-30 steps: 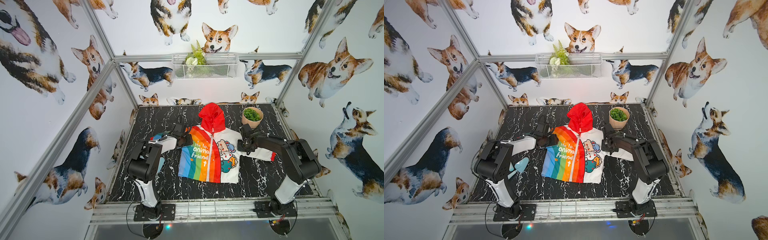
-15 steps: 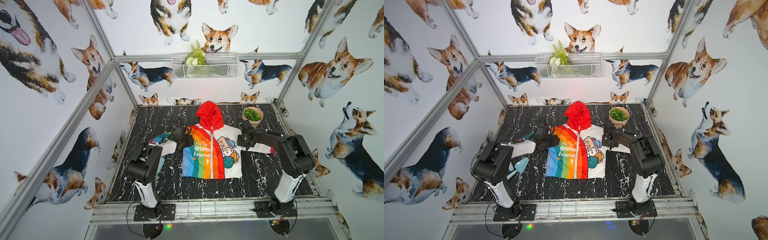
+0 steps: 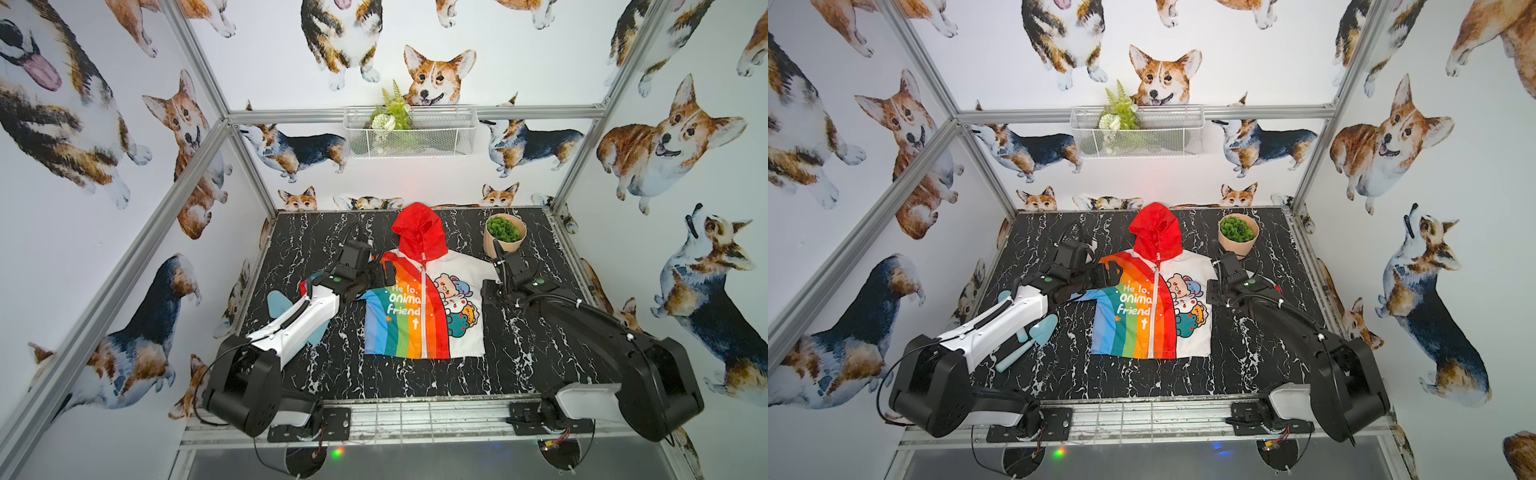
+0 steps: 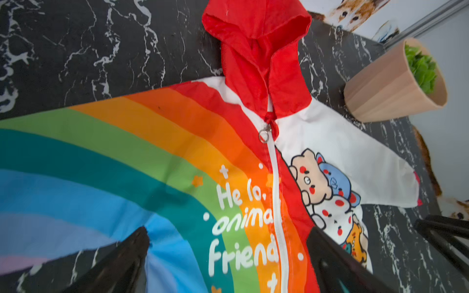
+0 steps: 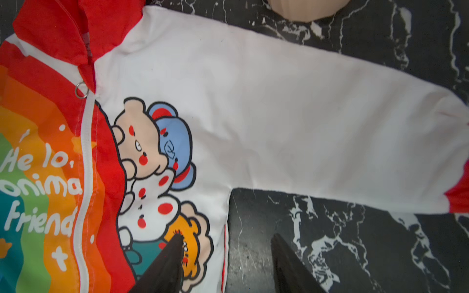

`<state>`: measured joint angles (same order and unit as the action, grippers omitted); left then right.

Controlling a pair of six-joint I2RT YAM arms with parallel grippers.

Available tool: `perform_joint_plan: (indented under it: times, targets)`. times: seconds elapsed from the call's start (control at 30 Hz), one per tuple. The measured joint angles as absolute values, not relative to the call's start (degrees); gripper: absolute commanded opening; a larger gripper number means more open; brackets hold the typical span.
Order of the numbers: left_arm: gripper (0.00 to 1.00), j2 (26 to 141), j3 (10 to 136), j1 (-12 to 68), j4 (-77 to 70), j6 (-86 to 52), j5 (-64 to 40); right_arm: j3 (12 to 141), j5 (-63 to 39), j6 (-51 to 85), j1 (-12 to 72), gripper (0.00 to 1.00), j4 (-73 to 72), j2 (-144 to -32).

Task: Unzip the jacket
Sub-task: Flatten out the jacket at the center of the board.

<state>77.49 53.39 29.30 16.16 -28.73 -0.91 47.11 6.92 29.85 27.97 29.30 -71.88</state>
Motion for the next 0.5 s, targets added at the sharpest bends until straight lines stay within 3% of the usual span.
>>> perform_joint_plan:
  times: [0.2, 0.37, 0.5]
  targets:
    - [0.90, 70.65, 46.09, 39.51, 25.58, -32.38, 6.07, 42.11, 7.03, 35.92, 32.80, 0.60, 35.83, -65.10]
    - [0.94, 66.63, 38.83, 40.93, 30.70, -36.32, 8.23, 35.92, 2.33, 39.33, 34.11, 0.67, 38.13, -59.29]
    - [0.96, 64.64, 35.44, 41.06, 32.21, -37.82, 8.19, 32.18, -2.39, 40.88, 34.11, 0.64, 37.26, -56.86]
